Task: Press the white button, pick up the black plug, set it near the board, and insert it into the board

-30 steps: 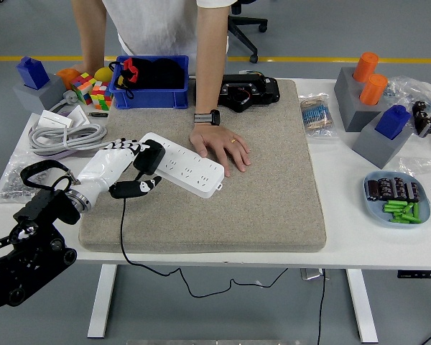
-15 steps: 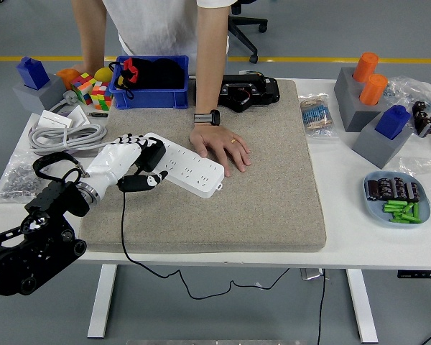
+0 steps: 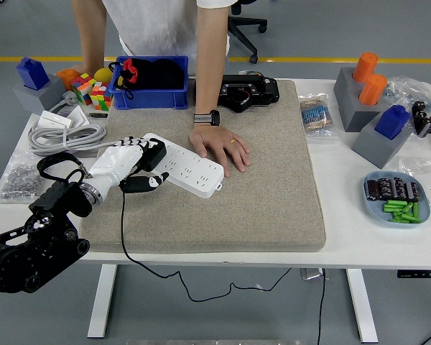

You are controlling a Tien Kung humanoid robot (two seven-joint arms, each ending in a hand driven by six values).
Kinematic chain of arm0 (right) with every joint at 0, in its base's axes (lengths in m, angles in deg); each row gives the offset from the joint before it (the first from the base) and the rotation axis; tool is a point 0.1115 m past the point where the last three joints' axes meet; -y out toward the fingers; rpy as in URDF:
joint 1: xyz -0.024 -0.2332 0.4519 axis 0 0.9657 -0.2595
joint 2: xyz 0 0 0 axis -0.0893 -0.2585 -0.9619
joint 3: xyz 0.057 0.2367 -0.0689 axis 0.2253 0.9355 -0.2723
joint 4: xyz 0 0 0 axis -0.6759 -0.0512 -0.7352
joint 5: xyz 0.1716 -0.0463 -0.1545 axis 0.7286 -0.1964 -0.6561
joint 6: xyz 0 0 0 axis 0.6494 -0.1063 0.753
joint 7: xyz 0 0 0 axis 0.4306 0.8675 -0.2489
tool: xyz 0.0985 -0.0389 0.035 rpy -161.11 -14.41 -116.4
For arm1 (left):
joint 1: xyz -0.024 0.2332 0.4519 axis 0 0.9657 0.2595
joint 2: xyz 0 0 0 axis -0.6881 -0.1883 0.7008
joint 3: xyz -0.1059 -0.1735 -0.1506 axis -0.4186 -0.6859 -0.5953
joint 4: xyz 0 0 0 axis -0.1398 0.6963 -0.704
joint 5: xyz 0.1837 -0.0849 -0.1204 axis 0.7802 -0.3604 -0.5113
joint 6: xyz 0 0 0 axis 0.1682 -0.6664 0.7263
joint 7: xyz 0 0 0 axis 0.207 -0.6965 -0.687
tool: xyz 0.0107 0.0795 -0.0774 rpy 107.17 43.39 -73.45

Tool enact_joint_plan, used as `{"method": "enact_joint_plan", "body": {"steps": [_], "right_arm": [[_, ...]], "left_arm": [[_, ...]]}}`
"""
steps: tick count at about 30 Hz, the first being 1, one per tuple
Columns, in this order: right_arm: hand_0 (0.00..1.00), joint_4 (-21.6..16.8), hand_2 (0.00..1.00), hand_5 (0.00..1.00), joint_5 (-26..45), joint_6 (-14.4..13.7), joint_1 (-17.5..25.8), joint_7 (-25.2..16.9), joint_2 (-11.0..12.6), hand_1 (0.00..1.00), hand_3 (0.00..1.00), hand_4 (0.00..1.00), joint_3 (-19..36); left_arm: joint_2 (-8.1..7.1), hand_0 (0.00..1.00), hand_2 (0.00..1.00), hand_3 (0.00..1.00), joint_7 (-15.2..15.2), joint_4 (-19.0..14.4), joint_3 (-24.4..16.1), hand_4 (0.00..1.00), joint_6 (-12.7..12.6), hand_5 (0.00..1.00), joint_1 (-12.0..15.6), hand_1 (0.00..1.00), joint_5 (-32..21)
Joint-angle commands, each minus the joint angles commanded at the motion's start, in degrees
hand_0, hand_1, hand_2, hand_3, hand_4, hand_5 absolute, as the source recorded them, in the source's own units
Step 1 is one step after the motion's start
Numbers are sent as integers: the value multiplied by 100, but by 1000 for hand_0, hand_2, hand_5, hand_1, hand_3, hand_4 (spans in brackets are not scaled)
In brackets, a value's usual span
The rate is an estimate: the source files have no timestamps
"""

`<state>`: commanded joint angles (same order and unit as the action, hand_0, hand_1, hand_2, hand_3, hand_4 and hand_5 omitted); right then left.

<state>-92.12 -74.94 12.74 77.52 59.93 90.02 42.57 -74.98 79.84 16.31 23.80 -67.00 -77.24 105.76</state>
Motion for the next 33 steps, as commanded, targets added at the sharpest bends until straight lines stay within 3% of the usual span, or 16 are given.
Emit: {"method": "enact_joint_plan", "body": {"steps": [8,9,14,15,20,21,26,27,32,33], "right_arm": [[620,8,577,366,-7,-3,21,0,-6,586,578,644,-6],[619,8,577,366,-6,-3,24,0,-6,587,578,643,-11],[619,2,577,366,4,0,10,0,-2,587,578,643,-46],[619,1,577,367,6,0,6,0,-3,586,578,643,-47],[619,3,577,367,7,1,3,1,-5,586,578,643,-50],[619,6,577,367,6,2,3,3,-4,585,578,643,-52],[619,8,577,367,6,2,7,4,0,585,578,643,-72],[619,7,576,366,5,2,7,4,1,585,578,643,-76],[619,7,576,366,1,2,16,6,2,585,578,643,-91],[618,7,577,366,2,2,21,6,2,585,578,643,-91]], "left_arm": [[-9,997,885,838,-90,65,-72,713,-44,644,65,965,-207],[-12,998,932,881,-118,45,-111,715,-73,653,67,987,-224],[-51,998,932,881,-285,-208,-401,715,-263,653,57,987,-301],[-59,998,988,947,-310,-269,-461,765,-298,808,58,998,-300],[-85,998,988,947,-367,-522,-706,765,-416,808,72,998,-293],[-86,998,993,956,-374,-564,-768,775,-433,845,85,998,-280],[-79,998,993,956,-477,-688,-1132,775,-565,845,204,998,-293],[-75,998,989,943,-496,-703,-1225,754,-589,785,235,998,-303],[-24,998,989,943,-556,-734,-1884,754,-677,785,460,998,-231],[-15,998,973,922,-546,-742,-2018,747,-673,739,505,998,-210]]}}
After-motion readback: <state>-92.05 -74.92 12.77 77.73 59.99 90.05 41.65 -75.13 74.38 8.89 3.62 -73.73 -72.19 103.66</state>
